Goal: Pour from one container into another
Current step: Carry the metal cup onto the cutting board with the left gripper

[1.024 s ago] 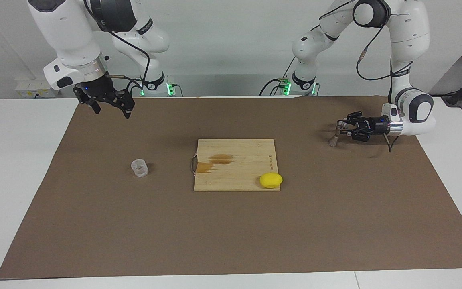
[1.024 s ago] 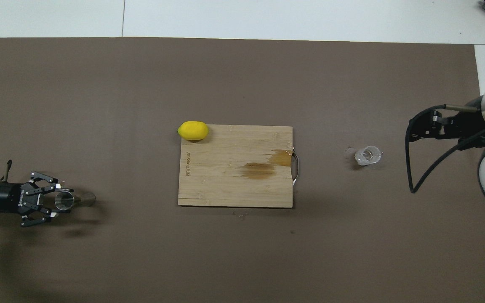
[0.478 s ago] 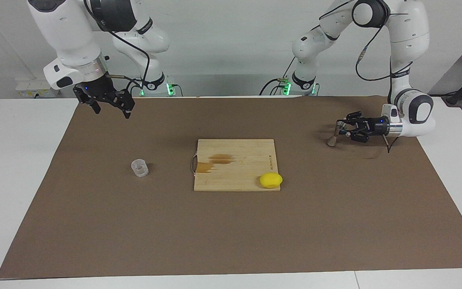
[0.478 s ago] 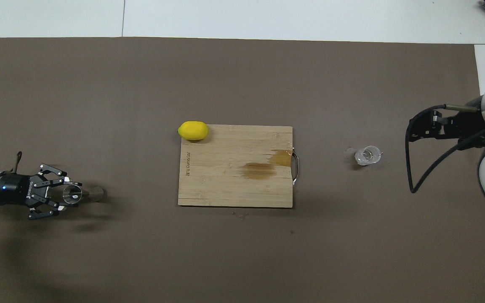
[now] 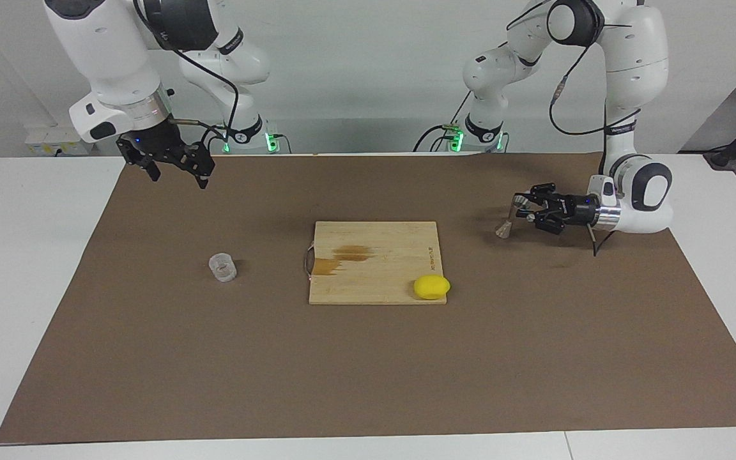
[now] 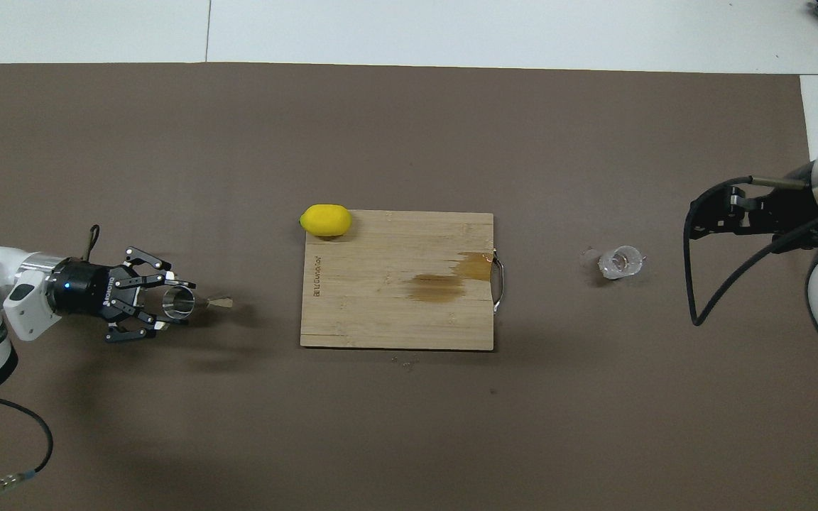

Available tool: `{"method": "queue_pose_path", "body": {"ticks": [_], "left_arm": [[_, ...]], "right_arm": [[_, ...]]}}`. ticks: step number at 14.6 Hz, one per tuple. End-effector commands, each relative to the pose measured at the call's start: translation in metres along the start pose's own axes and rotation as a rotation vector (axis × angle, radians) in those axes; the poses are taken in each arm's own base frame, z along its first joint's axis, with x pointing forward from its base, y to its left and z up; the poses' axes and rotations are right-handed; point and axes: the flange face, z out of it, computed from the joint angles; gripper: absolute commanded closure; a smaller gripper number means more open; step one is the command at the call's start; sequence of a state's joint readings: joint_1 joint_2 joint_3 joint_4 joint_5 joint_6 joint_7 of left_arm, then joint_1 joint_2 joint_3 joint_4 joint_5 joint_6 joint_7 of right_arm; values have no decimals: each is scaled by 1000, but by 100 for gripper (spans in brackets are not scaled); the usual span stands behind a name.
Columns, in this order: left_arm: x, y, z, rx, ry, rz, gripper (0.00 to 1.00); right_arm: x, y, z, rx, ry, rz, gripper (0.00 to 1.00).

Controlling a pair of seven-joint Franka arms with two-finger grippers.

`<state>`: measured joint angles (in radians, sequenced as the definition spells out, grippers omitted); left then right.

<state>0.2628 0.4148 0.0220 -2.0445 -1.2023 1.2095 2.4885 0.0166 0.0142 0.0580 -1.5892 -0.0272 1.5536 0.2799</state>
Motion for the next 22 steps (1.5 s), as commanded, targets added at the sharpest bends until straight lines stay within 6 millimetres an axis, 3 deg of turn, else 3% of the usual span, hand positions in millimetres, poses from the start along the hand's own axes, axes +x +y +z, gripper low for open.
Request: {"method": "queue_pose_path", "body": {"ticks": [1,6,14,19,22], "left_arm": [[16,-16,35,9,-2,-24,81],[27,-27,107,42,-4,-59,81],[13,-38,271,223,-2,-139,81],[-5,-28,342,345,-39,-90,80],[-18,-19,367,391,-85,-21,80]], "right_arm": [[-1,4,-1,0,4,-20,0],[-1,4,-1,0,4,-20,0],[-1,4,-2,1,5,-20,0],[-1,4,-2,1,5,-20,0],[-1,4,-1,0,4,-24,0]]}}
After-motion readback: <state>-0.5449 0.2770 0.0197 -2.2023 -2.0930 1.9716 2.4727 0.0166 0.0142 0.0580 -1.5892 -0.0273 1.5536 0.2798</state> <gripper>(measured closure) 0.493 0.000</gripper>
